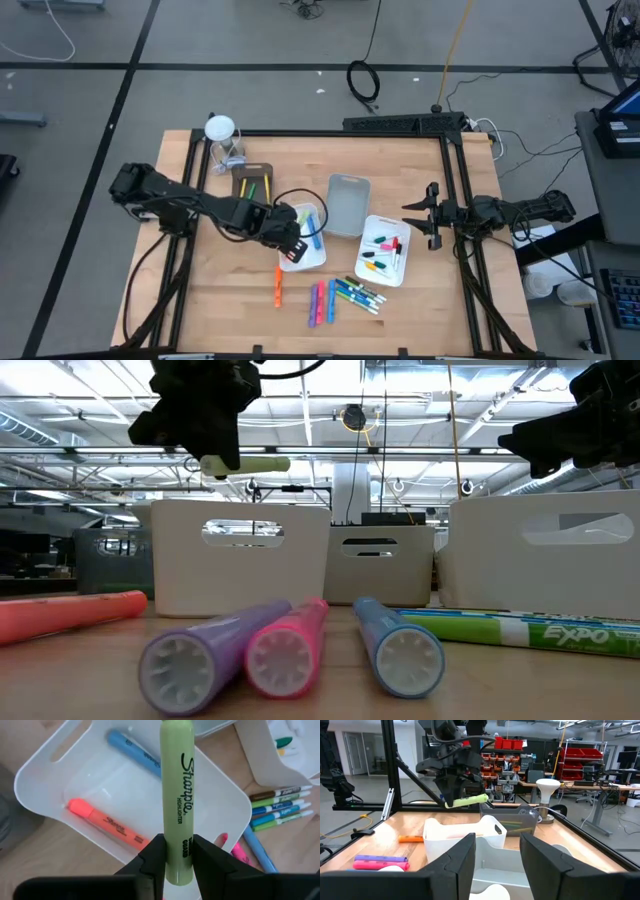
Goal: Pick & Place Markers
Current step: Put the green highlighter into the left white bin, then put the orange highlighter into the left white bin
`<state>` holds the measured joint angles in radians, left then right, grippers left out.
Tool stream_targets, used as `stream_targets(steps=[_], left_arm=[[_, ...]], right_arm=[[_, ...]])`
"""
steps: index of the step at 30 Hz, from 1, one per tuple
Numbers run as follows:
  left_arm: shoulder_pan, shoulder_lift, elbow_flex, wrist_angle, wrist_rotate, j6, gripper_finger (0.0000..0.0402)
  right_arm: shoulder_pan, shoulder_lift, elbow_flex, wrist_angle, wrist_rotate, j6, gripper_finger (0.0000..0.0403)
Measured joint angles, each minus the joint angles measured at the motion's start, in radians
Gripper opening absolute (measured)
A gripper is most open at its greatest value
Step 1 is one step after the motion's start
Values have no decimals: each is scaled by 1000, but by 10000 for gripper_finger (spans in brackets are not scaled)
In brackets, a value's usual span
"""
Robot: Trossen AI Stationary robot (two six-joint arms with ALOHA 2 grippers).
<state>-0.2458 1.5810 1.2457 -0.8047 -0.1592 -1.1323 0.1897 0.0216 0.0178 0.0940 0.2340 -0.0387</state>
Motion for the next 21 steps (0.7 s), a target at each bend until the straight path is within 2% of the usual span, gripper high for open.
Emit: stream_targets(steps=[5, 13, 17, 21], left_arm=[[-10, 0, 0, 2, -6, -14, 115], [-12, 0, 0, -2, 1, 37, 122], [-19, -3, 0, -8, 93, 78, 123], [-83, -6, 0, -8, 215, 75, 123]], right_arm=[[0, 0, 0, 0, 0, 0, 141], [0, 0, 0, 0, 0, 0, 141], [0, 0, 0, 0, 0, 0, 141], [0, 0, 0, 0, 0, 0, 141]])
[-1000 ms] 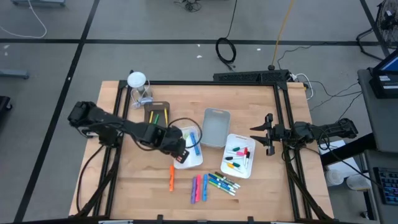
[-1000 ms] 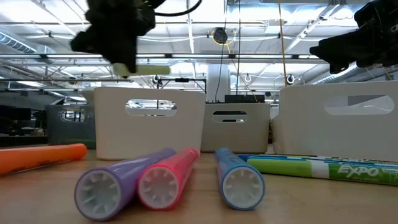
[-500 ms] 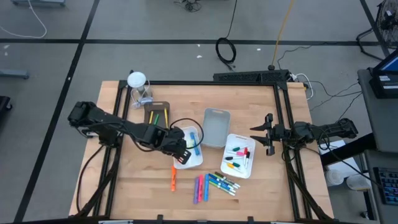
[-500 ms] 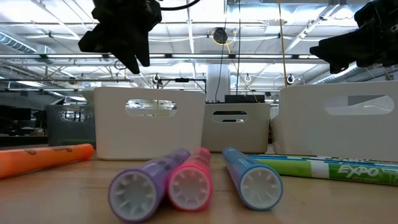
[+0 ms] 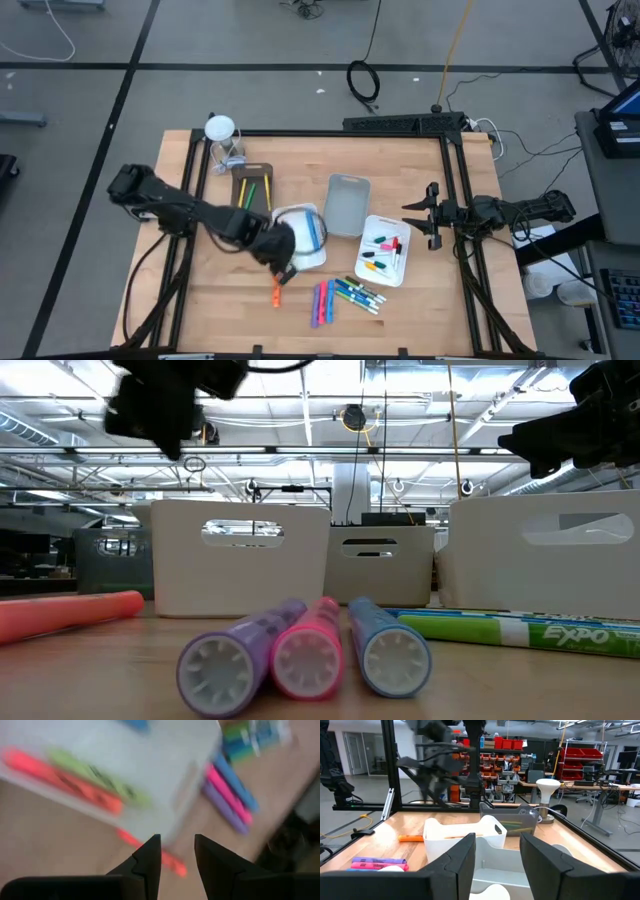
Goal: Pick & Place Markers
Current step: Put the orange highlighter into the left white bin
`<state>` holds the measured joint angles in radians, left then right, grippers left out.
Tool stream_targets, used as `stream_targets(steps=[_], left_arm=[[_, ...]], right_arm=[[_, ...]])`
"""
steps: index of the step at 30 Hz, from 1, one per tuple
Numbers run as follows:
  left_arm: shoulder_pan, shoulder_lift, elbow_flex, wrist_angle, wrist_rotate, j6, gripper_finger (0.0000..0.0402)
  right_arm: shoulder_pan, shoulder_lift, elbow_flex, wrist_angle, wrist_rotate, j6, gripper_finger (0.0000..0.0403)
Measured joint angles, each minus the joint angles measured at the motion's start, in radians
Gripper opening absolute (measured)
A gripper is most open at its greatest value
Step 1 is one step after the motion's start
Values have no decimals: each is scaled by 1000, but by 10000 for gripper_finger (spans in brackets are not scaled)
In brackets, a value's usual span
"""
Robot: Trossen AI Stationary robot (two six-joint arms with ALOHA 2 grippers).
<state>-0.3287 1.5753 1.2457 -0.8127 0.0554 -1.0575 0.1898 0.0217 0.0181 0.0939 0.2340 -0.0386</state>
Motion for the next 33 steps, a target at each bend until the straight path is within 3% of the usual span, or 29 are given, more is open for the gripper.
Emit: stream_targets(steps=[5, 14, 17, 23, 28, 33], left_arm=[[-120, 0, 0, 3, -1, -155, 124], [-296, 42, -6, -1, -254, -699, 124], [-317, 111, -10, 1, -253, -722, 128], [-293, 253, -10, 0, -98, -706, 177], [-277, 286, -10, 11, 5, -625, 226], [-277, 286, -10, 33, -7, -627, 250]], right_arm=[[0, 0, 0, 0, 0, 0, 141], [0, 0, 0, 0, 0, 0, 141], [0, 0, 0, 0, 0, 0, 141], [0, 0, 0, 0, 0, 0, 141], [0, 0, 0, 1, 0, 0, 141], [0, 0, 0, 1, 0, 0, 141]])
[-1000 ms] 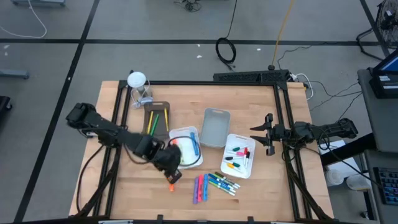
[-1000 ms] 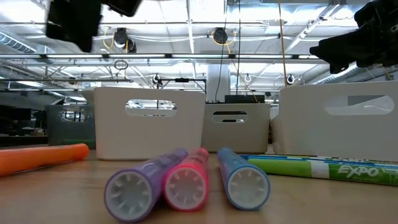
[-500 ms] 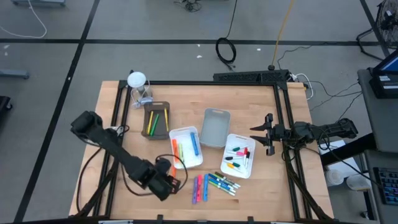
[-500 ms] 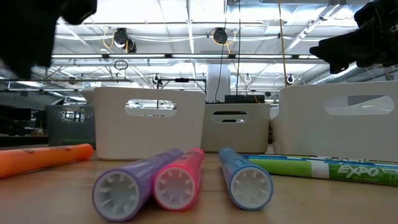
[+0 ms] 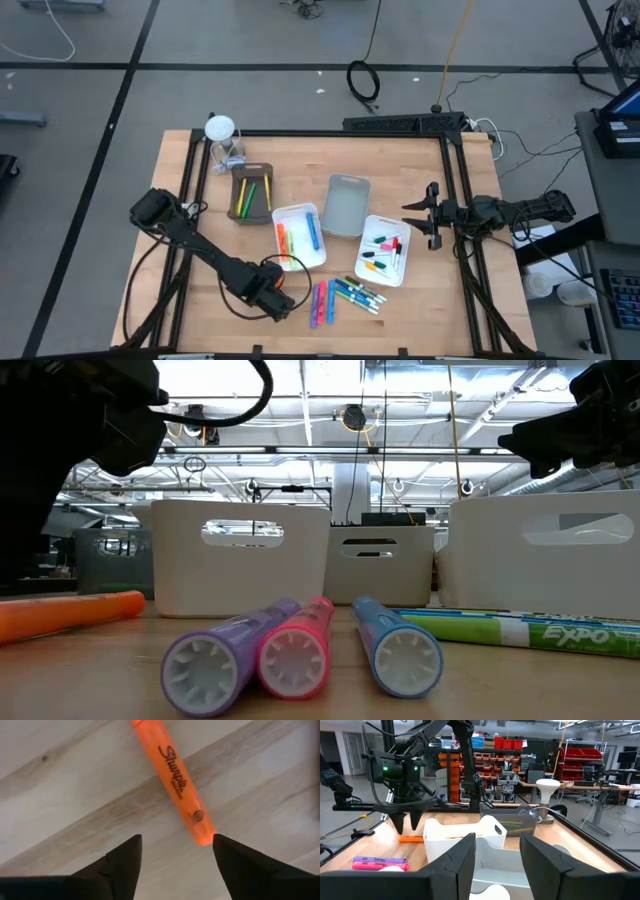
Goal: Pick & Place Markers
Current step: Put the orange highlighter into the left white bin
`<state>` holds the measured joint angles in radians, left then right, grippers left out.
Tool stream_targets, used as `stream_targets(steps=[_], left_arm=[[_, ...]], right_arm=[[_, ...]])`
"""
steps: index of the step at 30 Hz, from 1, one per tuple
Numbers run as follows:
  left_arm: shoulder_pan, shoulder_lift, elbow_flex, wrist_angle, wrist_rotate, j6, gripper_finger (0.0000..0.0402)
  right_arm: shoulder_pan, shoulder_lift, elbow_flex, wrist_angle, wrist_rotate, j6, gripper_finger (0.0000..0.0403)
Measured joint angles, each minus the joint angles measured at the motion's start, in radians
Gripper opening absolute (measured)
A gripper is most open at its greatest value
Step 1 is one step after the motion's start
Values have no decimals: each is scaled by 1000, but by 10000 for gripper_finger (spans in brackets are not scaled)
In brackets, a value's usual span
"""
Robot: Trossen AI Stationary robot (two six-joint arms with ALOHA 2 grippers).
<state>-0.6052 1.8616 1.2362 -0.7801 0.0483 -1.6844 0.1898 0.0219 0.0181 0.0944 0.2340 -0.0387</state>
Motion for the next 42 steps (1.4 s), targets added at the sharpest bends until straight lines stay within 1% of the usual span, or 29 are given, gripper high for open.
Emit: stream_targets(steps=[4, 9, 20, 26, 31, 33, 36, 39, 42], left_arm=[[0, 0, 0, 45, -37, -23, 259], [15, 0, 0, 51, -127, -80, 260], [46, 9, 2, 45, -127, -102, 262], [42, 83, 6, 37, -62, -159, 249], [45, 107, 5, 53, -49, -107, 244], [50, 108, 6, 41, -17, -104, 245], [58, 109, 6, 1, 52, -145, 242], [60, 110, 6, -26, 94, -175, 221], [60, 111, 4, -30, 115, -180, 177]], right_arm=[[0, 0, 0, 0, 0, 0, 141], [0, 0, 0, 0, 0, 0, 141], [0, 0, 0, 0, 0, 0, 141], [0, 0, 0, 0, 0, 0, 141], [0, 0, 0, 0, 0, 0, 141], [0, 0, 0, 0, 0, 0, 141], [0, 0, 0, 0, 0, 0, 141], [0, 0, 0, 0, 0, 0, 141], [0, 0, 0, 0, 0, 0, 141]])
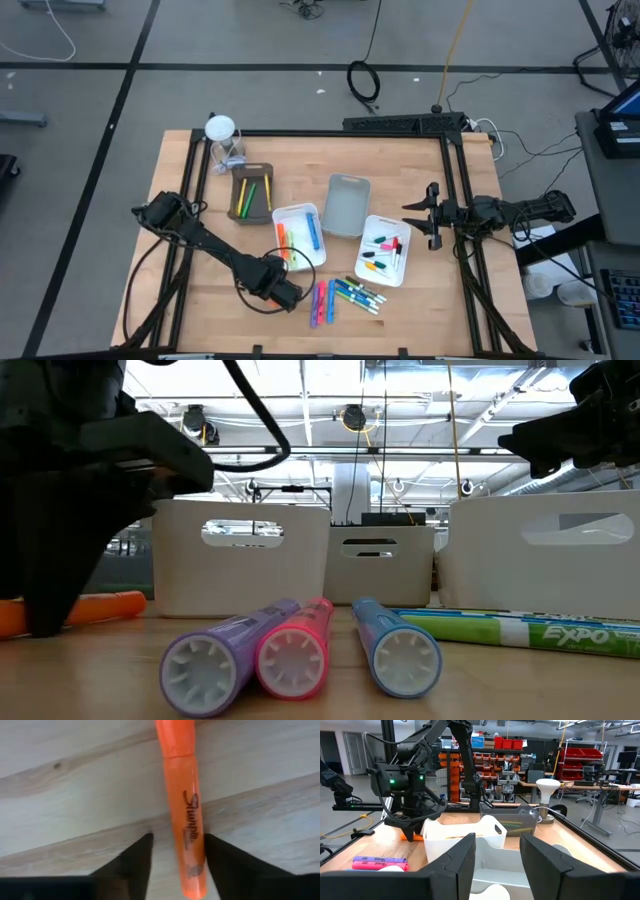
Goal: Pick & Place Markers
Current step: Put the orange highlighter into the left white bin
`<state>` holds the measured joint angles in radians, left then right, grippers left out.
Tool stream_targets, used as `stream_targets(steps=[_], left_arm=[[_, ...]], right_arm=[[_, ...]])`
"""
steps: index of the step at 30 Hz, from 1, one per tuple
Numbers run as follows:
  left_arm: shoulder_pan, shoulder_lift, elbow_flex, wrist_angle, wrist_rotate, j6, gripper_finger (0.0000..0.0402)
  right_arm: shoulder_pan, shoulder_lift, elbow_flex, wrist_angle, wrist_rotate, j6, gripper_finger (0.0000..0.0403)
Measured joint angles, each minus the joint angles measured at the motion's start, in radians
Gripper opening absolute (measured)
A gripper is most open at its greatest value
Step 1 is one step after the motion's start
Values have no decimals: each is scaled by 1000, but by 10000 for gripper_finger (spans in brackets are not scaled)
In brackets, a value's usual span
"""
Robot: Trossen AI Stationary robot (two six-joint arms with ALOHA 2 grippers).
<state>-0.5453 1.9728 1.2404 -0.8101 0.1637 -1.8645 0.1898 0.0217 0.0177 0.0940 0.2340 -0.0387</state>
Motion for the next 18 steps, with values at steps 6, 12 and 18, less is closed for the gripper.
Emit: stream_targets(steps=[6, 12, 18], left_arm=[[-1, -3, -2, -4, 39, 79, 60], [-22, -100, -11, -47, -1, 78, 60], [-55, -211, -5, -220, -60, -40, 60]], right_arm=[[0, 0, 0, 0, 0, 0, 141], [0, 0, 0, 0, 0, 0, 141], [0, 0, 0, 0, 0, 0, 141]])
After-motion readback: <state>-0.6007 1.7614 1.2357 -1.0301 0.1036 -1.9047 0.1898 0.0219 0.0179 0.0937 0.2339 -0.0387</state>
